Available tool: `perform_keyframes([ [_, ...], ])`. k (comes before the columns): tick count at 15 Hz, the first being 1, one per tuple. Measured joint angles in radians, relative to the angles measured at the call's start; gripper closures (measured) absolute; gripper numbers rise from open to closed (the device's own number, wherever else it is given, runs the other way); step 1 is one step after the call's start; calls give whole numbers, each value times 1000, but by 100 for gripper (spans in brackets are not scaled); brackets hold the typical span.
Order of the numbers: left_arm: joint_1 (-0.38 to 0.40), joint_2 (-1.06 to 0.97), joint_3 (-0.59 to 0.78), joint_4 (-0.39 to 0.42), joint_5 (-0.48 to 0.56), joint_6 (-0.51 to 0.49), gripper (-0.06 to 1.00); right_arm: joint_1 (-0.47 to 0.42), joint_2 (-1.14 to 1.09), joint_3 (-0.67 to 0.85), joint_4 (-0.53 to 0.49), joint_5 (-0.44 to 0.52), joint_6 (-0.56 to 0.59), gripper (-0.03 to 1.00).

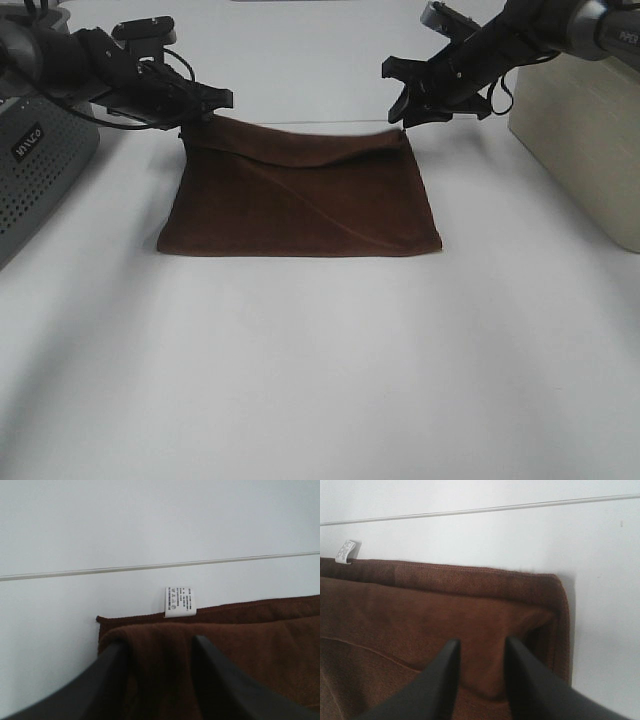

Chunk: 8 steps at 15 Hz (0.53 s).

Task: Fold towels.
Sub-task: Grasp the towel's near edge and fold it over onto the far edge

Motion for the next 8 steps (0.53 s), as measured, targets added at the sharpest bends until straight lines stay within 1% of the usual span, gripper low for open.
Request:
perform_keyframes([
  [1,0,0,0,5,-2,0,38,0,-1,0,0,0,0,50],
  [2,0,-5,0,21,-1,0,26,0,-3,0,-2,5,0,41],
  [3,0,-13,0,42,10,0,17,0,-12,0,-13,21,0,36],
  [4,0,-30,0,81,44,0,13,0,-25,0,-27,50,0,34],
  [5,0,-48,0,127,95,0,11,0,-47,0,-43,91,0,33],
  [6,0,-65,-1,184,168,0,11,0,-70,0,-56,141,0,33],
  [7,0,-75,-1,222,236,0,11,0,-85,0,-64,194,0,32],
  [8,0,-82,-1,241,307,0,11,0,-95,0,-68,246,6,32],
])
